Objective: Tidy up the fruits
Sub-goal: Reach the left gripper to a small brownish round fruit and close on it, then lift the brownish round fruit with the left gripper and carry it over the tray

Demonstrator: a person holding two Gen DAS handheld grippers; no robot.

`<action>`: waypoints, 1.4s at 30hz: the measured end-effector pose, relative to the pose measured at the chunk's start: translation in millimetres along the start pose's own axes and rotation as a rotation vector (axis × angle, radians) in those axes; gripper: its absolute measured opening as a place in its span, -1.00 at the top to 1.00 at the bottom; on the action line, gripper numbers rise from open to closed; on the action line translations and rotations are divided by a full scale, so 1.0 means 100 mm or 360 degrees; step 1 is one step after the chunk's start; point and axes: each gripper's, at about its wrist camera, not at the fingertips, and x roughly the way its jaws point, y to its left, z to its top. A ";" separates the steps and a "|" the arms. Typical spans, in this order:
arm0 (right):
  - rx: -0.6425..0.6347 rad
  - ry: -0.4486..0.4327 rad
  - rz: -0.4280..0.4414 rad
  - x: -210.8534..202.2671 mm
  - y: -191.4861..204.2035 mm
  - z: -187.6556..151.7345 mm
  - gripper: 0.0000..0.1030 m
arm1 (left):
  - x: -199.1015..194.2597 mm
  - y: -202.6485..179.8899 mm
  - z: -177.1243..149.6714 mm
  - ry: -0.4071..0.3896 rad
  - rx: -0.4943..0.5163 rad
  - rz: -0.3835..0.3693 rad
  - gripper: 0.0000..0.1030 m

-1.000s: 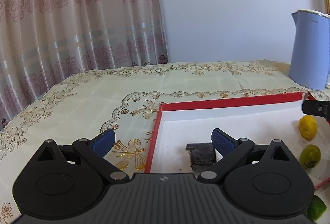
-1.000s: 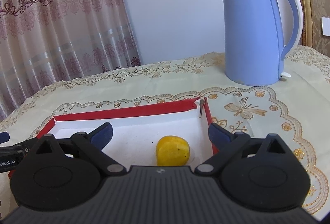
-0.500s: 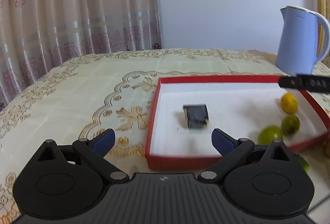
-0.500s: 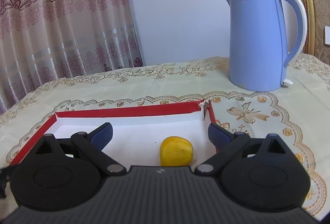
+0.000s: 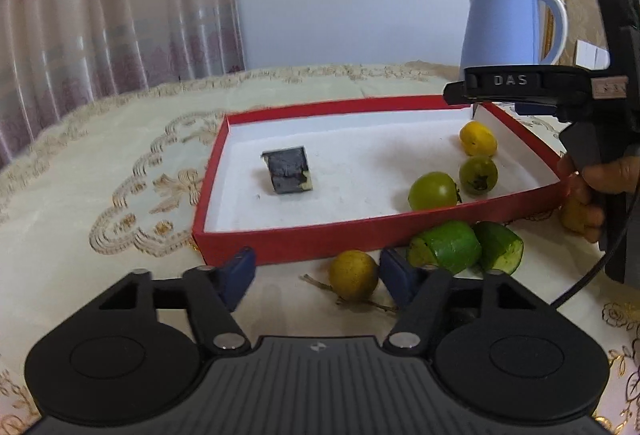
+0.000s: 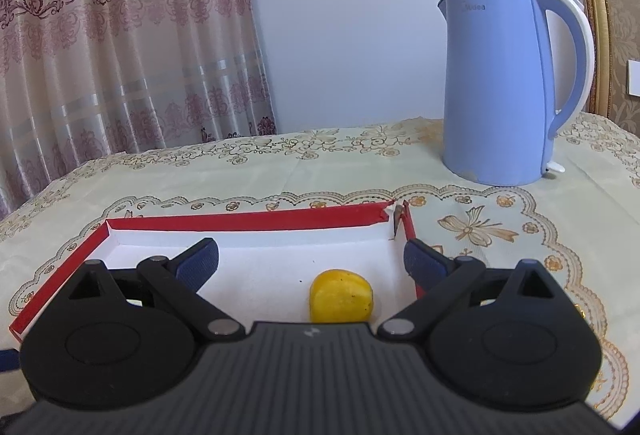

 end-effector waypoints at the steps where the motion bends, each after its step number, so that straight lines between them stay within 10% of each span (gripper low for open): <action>1: -0.0002 0.0002 0.0001 0.00 0.00 0.00 -0.92 | 0.01 0.01 0.00 0.0015 -0.0010 -0.0009 0.00; 9: -0.0009 -0.0008 -0.0011 -0.01 0.01 0.00 -0.92 | 0.07 -0.04 -0.05 0.0069 0.0009 -0.0112 0.50; 42: -0.0024 -0.0160 -0.0236 -1.14 -0.08 -0.46 -1.00 | 0.08 0.09 -0.08 0.0006 -0.0094 -0.0214 0.49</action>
